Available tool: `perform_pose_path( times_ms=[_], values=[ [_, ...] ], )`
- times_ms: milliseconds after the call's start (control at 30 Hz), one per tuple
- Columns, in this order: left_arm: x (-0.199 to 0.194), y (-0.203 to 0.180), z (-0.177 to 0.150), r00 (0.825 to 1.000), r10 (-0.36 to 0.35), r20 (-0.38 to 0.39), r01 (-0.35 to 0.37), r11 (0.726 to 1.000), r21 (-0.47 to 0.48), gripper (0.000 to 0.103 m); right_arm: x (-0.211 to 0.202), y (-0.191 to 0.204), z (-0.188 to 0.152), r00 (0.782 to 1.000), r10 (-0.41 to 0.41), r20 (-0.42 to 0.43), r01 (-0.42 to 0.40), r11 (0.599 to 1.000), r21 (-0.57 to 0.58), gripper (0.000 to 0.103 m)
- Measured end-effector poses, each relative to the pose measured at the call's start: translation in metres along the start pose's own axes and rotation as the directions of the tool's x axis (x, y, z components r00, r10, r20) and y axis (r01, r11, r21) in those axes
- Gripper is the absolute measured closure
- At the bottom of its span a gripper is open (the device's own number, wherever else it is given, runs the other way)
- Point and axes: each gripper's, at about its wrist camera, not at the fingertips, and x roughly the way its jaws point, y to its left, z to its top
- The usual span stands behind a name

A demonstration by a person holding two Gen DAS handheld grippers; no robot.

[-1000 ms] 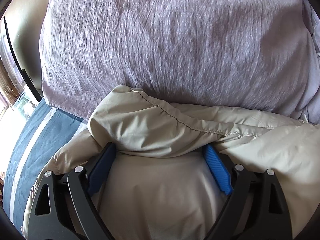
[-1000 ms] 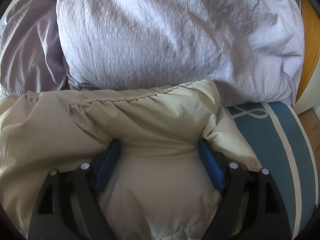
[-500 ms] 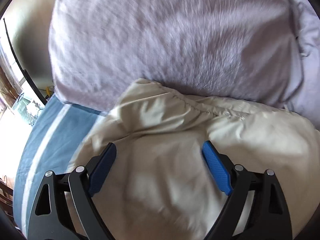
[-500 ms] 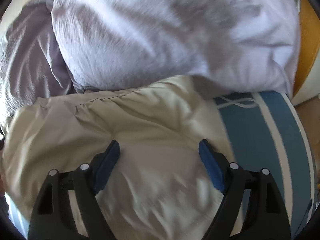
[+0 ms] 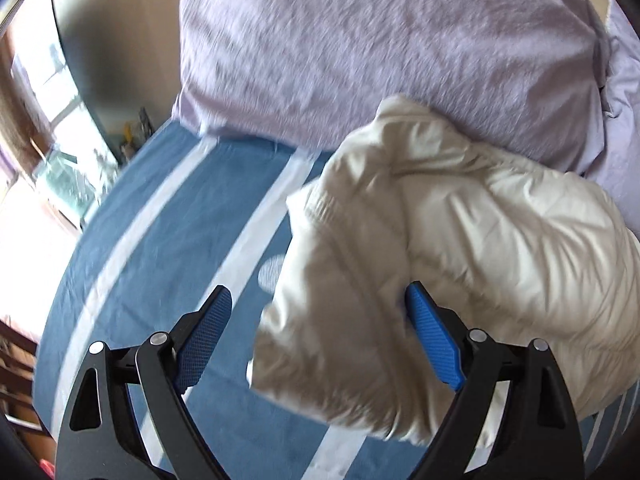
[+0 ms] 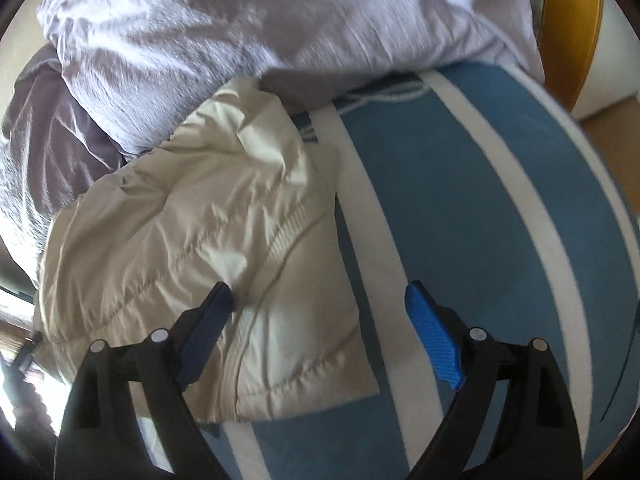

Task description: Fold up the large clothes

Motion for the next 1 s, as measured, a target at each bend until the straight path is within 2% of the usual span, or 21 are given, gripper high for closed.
perform_pose_path(
  times_ms=[167,333,500,567,633,733,867,1000],
  values=[
    [0.008,0.012,-0.010,0.997,-0.063,-0.040,0.059,0.995,-0.080,0.013,0.007,-0.005,-0.015,0.998,0.055,-0.044,-0.053,0.998,0.033,0.015],
    [0.021,0.022,-0.017,0.988,-0.139,-0.067,0.124,0.973,-0.193,0.013,0.012,-0.009,-0.023,0.991,0.109,-0.076,-0.103,0.991,0.081,0.015],
    [0.026,0.027,-0.024,0.977,-0.199,-0.072,0.170,0.940,-0.296,0.014,0.013,-0.007,-0.032,0.988,0.141,-0.060,-0.133,0.984,0.121,0.031],
    [0.028,0.028,-0.024,0.974,-0.217,-0.065,0.186,0.930,-0.318,0.020,0.010,-0.007,-0.036,0.989,0.142,-0.047,-0.135,0.983,0.128,0.041],
    [0.028,0.027,-0.024,0.970,-0.240,-0.048,0.212,0.923,-0.322,0.038,0.008,-0.006,-0.038,0.989,0.147,-0.034,-0.141,0.980,0.141,0.049],
    [0.021,0.020,-0.023,0.972,-0.232,-0.030,0.212,0.929,-0.305,0.052,0.003,-0.006,-0.041,0.987,0.157,-0.017,-0.153,0.976,0.153,0.061],
    [0.012,0.019,-0.023,0.971,-0.240,-0.006,0.227,0.923,-0.312,0.067,-0.007,-0.004,-0.043,0.988,0.155,0.008,-0.155,0.978,0.141,0.071],
    [-0.003,0.017,-0.026,0.970,-0.243,0.024,0.240,0.926,-0.291,0.073,-0.021,0.002,-0.050,0.988,0.148,0.040,-0.152,0.983,0.107,0.077]
  ],
)
